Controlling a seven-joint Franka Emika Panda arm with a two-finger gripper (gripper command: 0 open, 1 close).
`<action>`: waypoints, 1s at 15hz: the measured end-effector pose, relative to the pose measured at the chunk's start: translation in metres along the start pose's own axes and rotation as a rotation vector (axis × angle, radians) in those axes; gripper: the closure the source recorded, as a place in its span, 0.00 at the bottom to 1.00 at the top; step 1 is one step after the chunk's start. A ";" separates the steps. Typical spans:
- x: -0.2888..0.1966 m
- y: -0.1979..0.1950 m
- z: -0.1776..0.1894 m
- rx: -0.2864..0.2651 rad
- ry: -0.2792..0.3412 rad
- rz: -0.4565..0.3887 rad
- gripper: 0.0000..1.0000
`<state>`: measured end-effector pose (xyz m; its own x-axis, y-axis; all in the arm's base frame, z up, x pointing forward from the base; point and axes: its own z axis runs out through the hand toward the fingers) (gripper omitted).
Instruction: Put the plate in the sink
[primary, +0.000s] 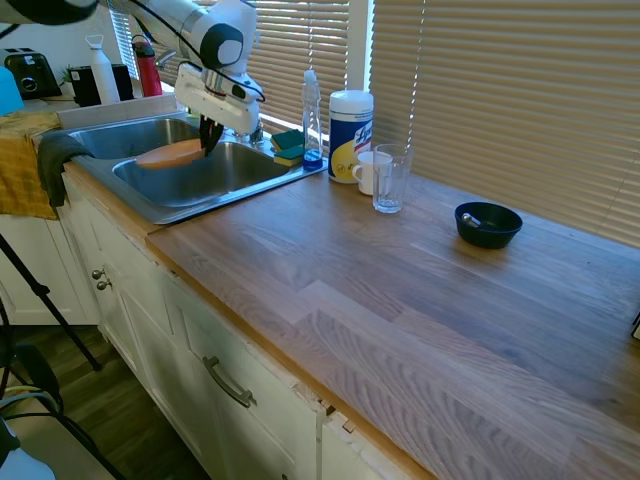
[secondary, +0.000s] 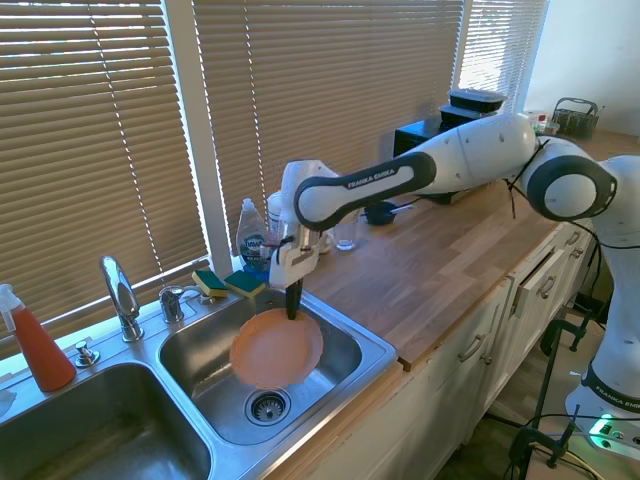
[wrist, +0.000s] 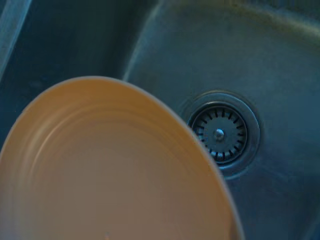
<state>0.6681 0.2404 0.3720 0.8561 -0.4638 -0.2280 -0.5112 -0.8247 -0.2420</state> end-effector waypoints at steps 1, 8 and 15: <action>0.002 -0.009 0.015 -0.013 0.006 0.001 1.00; 0.027 -0.025 0.124 -0.140 0.020 0.067 1.00; 0.040 -0.035 0.154 -0.184 -0.027 0.091 0.00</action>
<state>0.7089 0.3006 0.2263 0.8037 -0.5318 -0.2671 -0.5612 -0.8265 -0.0431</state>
